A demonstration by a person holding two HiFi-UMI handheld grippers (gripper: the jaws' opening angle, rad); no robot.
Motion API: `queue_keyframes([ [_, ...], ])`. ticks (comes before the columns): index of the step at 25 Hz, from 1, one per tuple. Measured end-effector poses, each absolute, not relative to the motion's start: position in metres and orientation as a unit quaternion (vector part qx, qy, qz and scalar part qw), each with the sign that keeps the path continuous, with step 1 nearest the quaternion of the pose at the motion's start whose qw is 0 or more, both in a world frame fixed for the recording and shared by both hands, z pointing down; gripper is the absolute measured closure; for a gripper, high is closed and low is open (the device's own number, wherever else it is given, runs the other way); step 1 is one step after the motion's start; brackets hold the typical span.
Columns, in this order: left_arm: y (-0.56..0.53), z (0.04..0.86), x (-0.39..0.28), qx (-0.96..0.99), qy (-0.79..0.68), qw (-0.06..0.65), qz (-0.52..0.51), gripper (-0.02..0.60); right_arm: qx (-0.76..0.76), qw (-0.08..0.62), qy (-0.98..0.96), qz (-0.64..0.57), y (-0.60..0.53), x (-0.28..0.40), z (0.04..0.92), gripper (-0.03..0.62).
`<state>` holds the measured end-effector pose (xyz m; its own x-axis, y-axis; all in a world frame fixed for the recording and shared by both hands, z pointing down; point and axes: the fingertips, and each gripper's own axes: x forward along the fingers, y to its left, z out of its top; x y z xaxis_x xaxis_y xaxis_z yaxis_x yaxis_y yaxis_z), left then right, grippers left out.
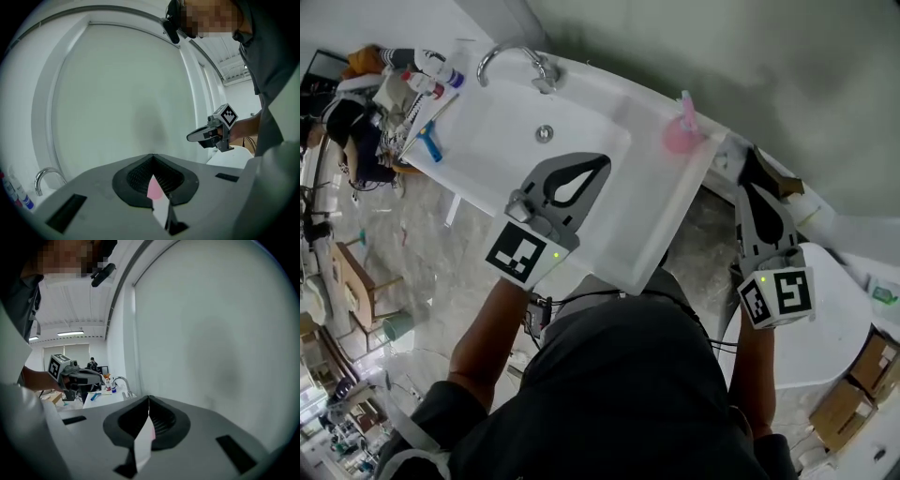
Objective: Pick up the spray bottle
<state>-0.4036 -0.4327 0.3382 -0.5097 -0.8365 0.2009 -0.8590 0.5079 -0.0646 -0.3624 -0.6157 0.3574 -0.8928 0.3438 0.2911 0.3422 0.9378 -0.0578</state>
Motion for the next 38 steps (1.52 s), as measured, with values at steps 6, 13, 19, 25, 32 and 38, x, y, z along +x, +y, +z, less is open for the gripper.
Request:
queue_keyframes([
  [6, -0.463, 0.339, -0.409, 0.467, -0.876, 0.079, 0.096, 0.578, -0.223, 0.152, -0.963, 0.015, -0.631, -0.394, 0.374, 0.586],
  [13, -0.461, 0.339, -0.409, 0.434, -0.891, 0.092, 0.098, 0.578, -0.266, 0.165, -0.95, 0.011, -0.624, -0.414, 0.389, 0.586],
  [19, -0.45, 0.357, -0.417, 0.438, -0.889, 0.11, 0.077, 0.578, -0.265, 0.179, -0.947, -0.007, -0.613, -0.435, 0.404, 0.586],
  [25, -0.45, 0.371, -0.428, 0.461, -0.876, 0.124, 0.061, 0.578, -0.246, 0.204, -0.948, -0.012, -0.613, -0.46, 0.425, 0.586],
  [32, -0.452, 0.389, -0.442, 0.481, -0.865, 0.134, 0.057, 0.578, -0.246, 0.224, -0.943, -0.008, -0.607, -0.481, 0.451, 0.585],
  [38, -0.449, 0.406, -0.45, 0.482, -0.862, 0.151, 0.049, 0.578, -0.257, 0.246, -0.935, 0.004, -0.596, -0.492, 0.471, 0.467],
])
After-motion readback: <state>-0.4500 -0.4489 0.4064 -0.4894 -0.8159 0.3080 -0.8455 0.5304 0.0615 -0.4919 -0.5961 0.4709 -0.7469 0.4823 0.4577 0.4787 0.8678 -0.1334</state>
